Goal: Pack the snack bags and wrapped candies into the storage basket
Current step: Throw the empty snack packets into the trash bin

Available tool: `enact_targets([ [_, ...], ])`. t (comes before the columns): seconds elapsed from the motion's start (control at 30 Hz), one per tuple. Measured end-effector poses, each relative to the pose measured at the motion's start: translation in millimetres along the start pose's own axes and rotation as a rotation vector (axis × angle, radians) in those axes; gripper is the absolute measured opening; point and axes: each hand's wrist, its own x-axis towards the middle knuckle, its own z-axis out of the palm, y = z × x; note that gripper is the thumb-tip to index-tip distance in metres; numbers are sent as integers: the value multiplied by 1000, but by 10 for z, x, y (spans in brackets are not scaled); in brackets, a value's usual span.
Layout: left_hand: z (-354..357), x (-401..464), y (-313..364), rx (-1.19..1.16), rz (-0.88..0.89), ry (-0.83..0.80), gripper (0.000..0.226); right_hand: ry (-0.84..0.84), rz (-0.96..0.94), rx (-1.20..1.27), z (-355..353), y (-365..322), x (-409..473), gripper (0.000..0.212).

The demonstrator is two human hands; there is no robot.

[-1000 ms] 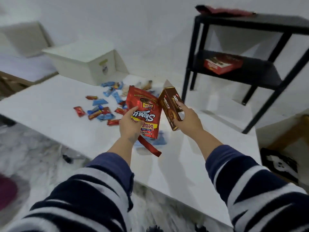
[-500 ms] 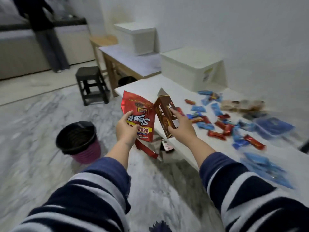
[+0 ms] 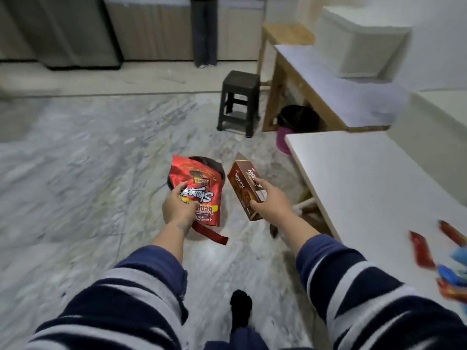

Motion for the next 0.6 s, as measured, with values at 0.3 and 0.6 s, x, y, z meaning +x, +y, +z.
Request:
enact_targets([
  [0.3, 250, 1403, -182, 1, -192, 154, 59, -236, 27, -54, 520, -303, 1663, 65],
  [0.6, 987, 3238, -870, 60, -262, 104, 55, -304, 134, -63, 1766, -10, 3299, 62],
])
